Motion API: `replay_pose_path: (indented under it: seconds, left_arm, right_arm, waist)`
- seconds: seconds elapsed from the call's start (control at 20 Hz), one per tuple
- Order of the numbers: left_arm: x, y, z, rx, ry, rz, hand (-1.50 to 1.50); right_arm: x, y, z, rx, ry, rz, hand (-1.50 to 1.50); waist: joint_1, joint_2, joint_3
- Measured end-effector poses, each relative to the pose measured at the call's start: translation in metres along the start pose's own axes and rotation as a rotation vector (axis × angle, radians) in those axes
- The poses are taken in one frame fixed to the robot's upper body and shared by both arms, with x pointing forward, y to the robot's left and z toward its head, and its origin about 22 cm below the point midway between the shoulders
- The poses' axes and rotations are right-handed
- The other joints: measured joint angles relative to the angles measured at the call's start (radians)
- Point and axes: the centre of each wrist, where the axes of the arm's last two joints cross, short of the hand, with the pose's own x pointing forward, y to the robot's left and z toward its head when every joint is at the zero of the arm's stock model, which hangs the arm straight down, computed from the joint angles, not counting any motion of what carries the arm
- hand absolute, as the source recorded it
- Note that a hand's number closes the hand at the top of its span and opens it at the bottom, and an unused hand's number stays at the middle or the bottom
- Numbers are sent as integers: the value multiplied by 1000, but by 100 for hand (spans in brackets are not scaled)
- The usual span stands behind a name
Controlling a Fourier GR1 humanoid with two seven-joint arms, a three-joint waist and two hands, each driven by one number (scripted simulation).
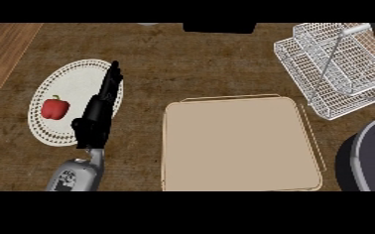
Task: Pick the sweet potato from the tray and place it in the tiered basket
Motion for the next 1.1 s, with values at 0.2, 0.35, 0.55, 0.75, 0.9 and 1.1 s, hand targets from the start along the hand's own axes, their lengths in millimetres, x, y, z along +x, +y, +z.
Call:
replay_pose_path:
  seconds: [0.2,0.35,0.55,0.75,0.9,1.1]
  left_arm:
    - [1,0,1,0,1,2,0]
    - [0,2,1,4,2,-1,0]
    - [-4,0,3,7,7,4,0]
    - [-4,0,2,13,11,4,0]
    - [-6,4,4,20,14,-5,0]
    - [-10,5,6,36,29,-8,0]
  right_arm:
    - [-10,-2,-20,34,54,-84,-150]
    - [-14,7,-23,66,74,-153,-150]
    - [-18,11,-24,65,85,-260,-150]
    - [-25,-1,-28,-29,97,-398,-150]
    - [-34,-10,-35,-114,133,-469,-150]
    - [-47,-16,-41,-187,190,-563,-150]
  waist:
    - [-4,1,2]
    - [-8,0,2]
    - [-10,-1,2]
    - [-20,-5,2]
    - [-28,-11,0]
    - [-52,-22,-1]
